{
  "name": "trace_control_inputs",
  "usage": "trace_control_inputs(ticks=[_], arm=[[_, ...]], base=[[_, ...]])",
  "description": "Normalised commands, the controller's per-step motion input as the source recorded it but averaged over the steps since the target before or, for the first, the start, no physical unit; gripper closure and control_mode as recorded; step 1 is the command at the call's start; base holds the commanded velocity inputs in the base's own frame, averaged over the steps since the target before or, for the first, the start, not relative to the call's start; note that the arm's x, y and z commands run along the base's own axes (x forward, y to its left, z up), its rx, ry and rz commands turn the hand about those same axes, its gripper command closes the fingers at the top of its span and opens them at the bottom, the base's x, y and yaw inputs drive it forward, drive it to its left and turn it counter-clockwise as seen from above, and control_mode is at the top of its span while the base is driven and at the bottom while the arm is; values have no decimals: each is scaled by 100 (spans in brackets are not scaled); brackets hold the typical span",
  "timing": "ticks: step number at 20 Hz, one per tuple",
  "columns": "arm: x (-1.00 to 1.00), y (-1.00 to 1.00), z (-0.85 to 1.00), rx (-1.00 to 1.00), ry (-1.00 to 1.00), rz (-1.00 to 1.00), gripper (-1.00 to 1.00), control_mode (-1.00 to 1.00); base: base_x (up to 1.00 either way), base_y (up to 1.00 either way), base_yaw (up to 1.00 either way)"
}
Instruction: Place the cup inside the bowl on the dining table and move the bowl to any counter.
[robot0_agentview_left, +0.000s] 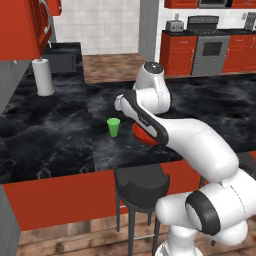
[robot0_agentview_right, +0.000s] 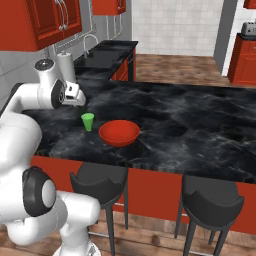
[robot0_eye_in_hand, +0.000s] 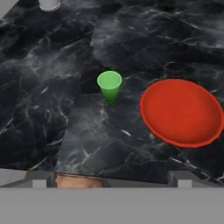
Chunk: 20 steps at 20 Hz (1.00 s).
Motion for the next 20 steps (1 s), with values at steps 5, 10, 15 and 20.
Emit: trace_control_inputs(ticks=[5, 10, 15, 20], arm=[[23, 17, -1, 0, 0, 0, -100, -100], [8, 15, 0, 0, 0, 0, -100, -100], [16, 6, -1, 0, 0, 0, -100, -100], [16, 0, -8, 0, 0, 0, -100, -100]], base=[[0, 0, 0], [0, 0, 0], [0, 0, 0], [0, 0, 0]])
